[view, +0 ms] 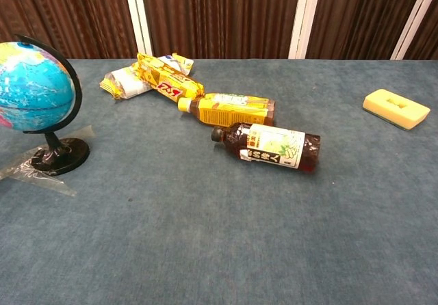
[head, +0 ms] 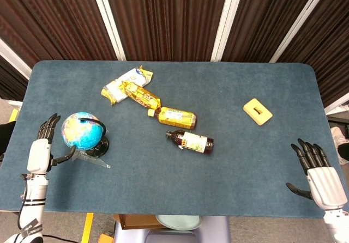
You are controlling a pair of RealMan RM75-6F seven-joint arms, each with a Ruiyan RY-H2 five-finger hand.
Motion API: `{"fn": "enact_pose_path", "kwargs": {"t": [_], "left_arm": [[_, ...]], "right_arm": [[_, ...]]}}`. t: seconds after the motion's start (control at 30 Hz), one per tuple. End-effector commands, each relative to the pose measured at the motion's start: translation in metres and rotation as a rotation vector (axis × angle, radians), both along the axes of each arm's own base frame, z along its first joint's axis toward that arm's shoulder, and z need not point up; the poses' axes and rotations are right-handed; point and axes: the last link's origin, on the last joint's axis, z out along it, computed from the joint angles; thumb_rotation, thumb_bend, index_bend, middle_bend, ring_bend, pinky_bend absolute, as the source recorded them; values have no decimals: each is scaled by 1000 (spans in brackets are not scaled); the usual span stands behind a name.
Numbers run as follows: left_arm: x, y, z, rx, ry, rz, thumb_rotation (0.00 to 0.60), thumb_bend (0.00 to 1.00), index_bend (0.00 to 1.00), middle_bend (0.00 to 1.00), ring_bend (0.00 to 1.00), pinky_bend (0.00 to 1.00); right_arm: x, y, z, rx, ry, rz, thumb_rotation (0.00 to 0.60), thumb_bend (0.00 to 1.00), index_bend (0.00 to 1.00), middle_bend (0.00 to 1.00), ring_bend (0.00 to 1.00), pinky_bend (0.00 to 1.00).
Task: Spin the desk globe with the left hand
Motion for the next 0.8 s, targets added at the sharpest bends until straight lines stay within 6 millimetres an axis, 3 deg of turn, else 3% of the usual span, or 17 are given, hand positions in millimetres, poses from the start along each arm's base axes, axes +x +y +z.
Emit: {"fn": "enact_pose_path", "kwargs": {"t": [0.03,0.43,0.8], "left_arm": [[-4,0,3,8,2,10,600,326,0,0,0,0],[-12,1,8,13,-7,38,600,326,0,0,0,0],[-15,17,9,8,-18,48,600,327,0,0,0,0]], "right_arm": [[0,0,0,0,1,0,600,110,0,0,0,0],[1,1,-1,5,5,0,600,110,0,0,0,0],[1,1,-7,34,13,-10,600,110,0,0,0,0]]}}
